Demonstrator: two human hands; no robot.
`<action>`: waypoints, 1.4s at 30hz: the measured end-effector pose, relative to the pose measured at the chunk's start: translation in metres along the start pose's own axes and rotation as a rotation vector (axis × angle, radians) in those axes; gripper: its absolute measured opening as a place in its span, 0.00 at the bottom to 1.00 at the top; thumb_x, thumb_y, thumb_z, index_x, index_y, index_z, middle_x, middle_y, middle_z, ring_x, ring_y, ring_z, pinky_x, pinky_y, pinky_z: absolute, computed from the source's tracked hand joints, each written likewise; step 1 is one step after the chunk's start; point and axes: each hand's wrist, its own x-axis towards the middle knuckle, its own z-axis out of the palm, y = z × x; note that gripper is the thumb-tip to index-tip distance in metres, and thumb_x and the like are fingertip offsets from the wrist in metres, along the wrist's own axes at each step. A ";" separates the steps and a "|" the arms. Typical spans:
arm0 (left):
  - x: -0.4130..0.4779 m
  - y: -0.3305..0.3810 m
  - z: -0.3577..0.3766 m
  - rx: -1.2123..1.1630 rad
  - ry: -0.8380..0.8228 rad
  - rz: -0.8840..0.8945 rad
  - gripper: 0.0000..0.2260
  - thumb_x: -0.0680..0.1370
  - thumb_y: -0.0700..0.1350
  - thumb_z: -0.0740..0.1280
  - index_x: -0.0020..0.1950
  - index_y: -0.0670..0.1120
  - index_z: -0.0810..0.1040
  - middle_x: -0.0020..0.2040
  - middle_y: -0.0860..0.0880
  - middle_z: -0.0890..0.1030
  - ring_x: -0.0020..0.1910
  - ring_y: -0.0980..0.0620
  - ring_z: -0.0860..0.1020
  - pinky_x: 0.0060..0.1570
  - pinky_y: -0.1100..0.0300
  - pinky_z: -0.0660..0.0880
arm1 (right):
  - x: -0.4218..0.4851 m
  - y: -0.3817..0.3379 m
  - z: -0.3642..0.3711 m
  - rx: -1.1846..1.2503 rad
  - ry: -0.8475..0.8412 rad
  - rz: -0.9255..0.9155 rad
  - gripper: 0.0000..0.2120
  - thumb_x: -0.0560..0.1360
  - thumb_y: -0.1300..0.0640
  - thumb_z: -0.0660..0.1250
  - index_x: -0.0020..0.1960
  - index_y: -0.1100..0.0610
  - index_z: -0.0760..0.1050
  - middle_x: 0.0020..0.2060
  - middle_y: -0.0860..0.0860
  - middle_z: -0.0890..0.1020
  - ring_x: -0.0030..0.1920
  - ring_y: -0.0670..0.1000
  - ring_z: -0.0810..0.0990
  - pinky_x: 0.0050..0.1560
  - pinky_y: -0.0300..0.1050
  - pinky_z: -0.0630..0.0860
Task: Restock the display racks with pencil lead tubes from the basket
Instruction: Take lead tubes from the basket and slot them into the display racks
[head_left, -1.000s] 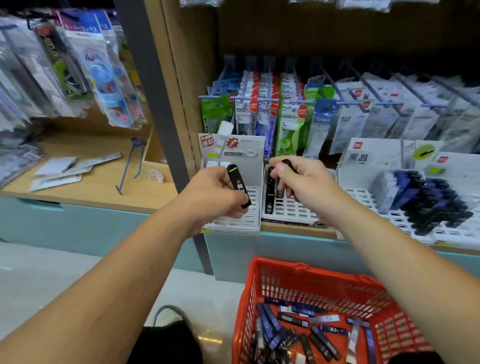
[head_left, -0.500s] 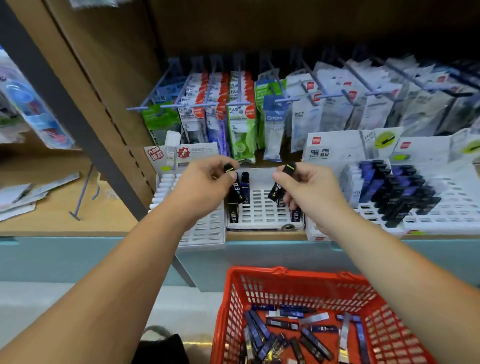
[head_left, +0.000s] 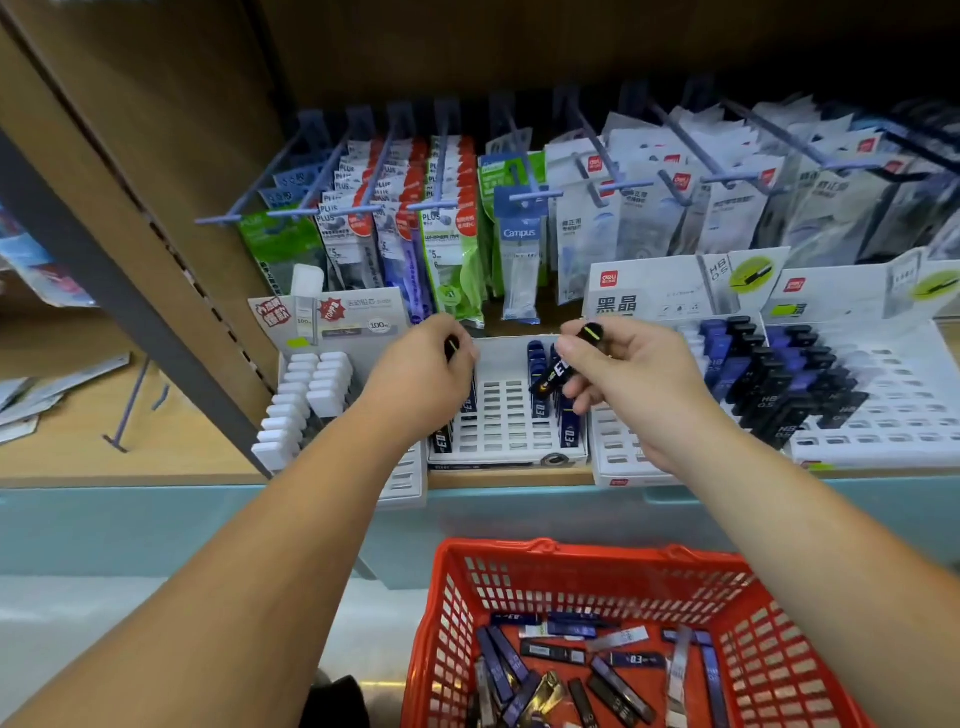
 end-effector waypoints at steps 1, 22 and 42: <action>0.001 0.000 0.002 0.051 -0.025 0.001 0.02 0.82 0.47 0.67 0.51 0.50 0.77 0.39 0.53 0.79 0.37 0.53 0.77 0.39 0.56 0.76 | -0.001 0.000 -0.002 0.038 0.024 -0.006 0.05 0.77 0.64 0.74 0.53 0.58 0.82 0.32 0.52 0.84 0.31 0.53 0.81 0.33 0.45 0.81; -0.007 0.023 -0.001 -0.064 -0.031 0.151 0.05 0.78 0.47 0.75 0.52 0.54 0.82 0.45 0.57 0.82 0.45 0.55 0.80 0.45 0.58 0.79 | -0.008 0.010 -0.007 -0.136 0.078 -0.110 0.10 0.84 0.61 0.62 0.63 0.53 0.77 0.45 0.52 0.83 0.32 0.47 0.82 0.35 0.40 0.82; -0.002 0.025 0.028 0.120 -0.030 0.256 0.05 0.77 0.44 0.76 0.50 0.52 0.84 0.41 0.52 0.82 0.35 0.52 0.77 0.37 0.58 0.73 | -0.016 0.007 -0.013 -0.158 0.097 -0.173 0.10 0.84 0.60 0.62 0.61 0.51 0.78 0.44 0.52 0.81 0.31 0.51 0.82 0.33 0.42 0.81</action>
